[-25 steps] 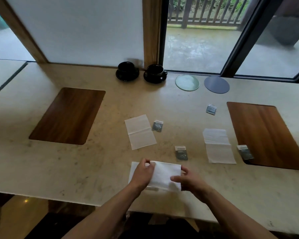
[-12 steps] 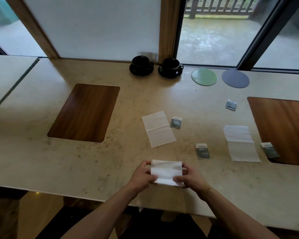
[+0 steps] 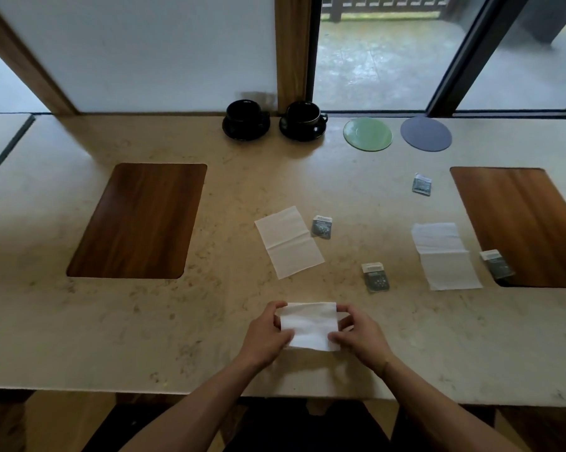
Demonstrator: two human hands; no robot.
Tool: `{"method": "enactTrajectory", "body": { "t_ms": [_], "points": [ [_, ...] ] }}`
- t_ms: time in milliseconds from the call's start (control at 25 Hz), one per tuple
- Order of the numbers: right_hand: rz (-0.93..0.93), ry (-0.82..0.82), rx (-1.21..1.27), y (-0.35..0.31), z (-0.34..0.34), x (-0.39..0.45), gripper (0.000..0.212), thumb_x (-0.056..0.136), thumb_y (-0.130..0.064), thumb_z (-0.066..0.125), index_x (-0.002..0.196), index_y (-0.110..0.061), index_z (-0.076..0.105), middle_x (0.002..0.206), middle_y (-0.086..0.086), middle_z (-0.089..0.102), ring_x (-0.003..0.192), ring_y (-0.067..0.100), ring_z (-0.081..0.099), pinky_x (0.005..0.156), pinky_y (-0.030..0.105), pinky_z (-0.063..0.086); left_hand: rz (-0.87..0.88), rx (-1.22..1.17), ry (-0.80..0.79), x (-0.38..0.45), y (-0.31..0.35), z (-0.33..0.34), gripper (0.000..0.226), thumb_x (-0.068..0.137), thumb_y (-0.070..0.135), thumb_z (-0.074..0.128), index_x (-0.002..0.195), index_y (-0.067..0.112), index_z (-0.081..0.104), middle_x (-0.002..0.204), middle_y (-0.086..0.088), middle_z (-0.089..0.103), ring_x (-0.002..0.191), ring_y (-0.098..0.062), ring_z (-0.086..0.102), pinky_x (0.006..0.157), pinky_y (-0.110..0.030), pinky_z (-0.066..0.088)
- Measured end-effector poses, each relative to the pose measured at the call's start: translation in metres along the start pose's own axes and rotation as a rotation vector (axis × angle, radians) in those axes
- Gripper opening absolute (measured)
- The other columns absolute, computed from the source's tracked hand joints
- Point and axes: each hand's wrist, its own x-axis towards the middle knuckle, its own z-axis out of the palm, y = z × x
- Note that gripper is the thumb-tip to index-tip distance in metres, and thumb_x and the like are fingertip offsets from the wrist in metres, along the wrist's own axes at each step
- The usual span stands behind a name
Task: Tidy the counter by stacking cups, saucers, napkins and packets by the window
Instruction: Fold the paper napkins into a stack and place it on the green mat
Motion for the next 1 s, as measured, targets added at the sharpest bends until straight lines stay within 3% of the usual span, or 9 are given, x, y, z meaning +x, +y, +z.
{"method": "enactTrajectory", "body": {
  "t_ms": [200, 480, 640, 800, 1000],
  "points": [
    [-0.016, 0.031, -0.063, 0.004, -0.001, 0.0, 0.055, 0.08, -0.01, 0.074, 0.128, -0.027, 0.052, 0.088, -0.003, 0.066, 0.08, 0.01, 0.065, 0.067, 0.018, 0.052, 0.017, 0.048, 0.016, 0.004, -0.001, 0.003, 0.061, 0.08, 0.014, 0.066, 0.135, 0.028, 0.043, 0.093, 0.005, 0.059, 0.078, -0.007, 0.058, 0.058, -0.009, 0.041],
    [-0.003, 0.045, -0.091, 0.003, 0.0, 0.005, 0.05, 0.085, -0.017, 0.072, 0.127, -0.03, 0.049, 0.087, -0.005, 0.065, 0.078, 0.009, 0.064, 0.063, 0.015, 0.05, 0.058, 0.081, 0.024, 0.005, -0.005, 0.009, 0.059, 0.081, 0.02, 0.064, 0.134, 0.034, 0.042, 0.1, 0.005, 0.062, 0.088, -0.011, 0.062, 0.078, -0.026, 0.054],
    [0.001, 0.055, -0.054, 0.002, -0.002, 0.006, 0.045, 0.086, -0.016, 0.07, 0.125, -0.029, 0.051, 0.088, -0.002, 0.064, 0.079, 0.011, 0.063, 0.062, 0.017, 0.05, 0.114, 0.089, 0.052, 0.004, -0.003, 0.011, 0.053, 0.085, 0.02, 0.063, 0.133, 0.033, 0.044, 0.096, 0.004, 0.06, 0.083, -0.009, 0.06, 0.072, -0.02, 0.052],
    [-0.027, 0.077, -0.036, 0.008, -0.007, 0.005, 0.045, 0.082, -0.014, 0.071, 0.12, -0.03, 0.054, 0.085, 0.0, 0.066, 0.079, 0.014, 0.065, 0.069, 0.027, 0.058, 0.157, 0.092, 0.058, 0.005, -0.004, 0.012, 0.05, 0.086, 0.023, 0.064, 0.13, 0.037, 0.045, 0.099, 0.004, 0.06, 0.084, -0.009, 0.06, 0.078, -0.026, 0.056],
    [-0.067, 0.067, -0.039, 0.012, -0.011, 0.003, 0.044, 0.081, -0.013, 0.071, 0.116, -0.033, 0.054, 0.083, -0.002, 0.067, 0.08, 0.011, 0.064, 0.072, 0.027, 0.057, 0.157, 0.092, 0.046, 0.007, -0.005, 0.013, 0.049, 0.086, 0.023, 0.064, 0.13, 0.037, 0.046, 0.1, 0.005, 0.059, 0.084, -0.008, 0.06, 0.077, -0.025, 0.056]
  ]
}}
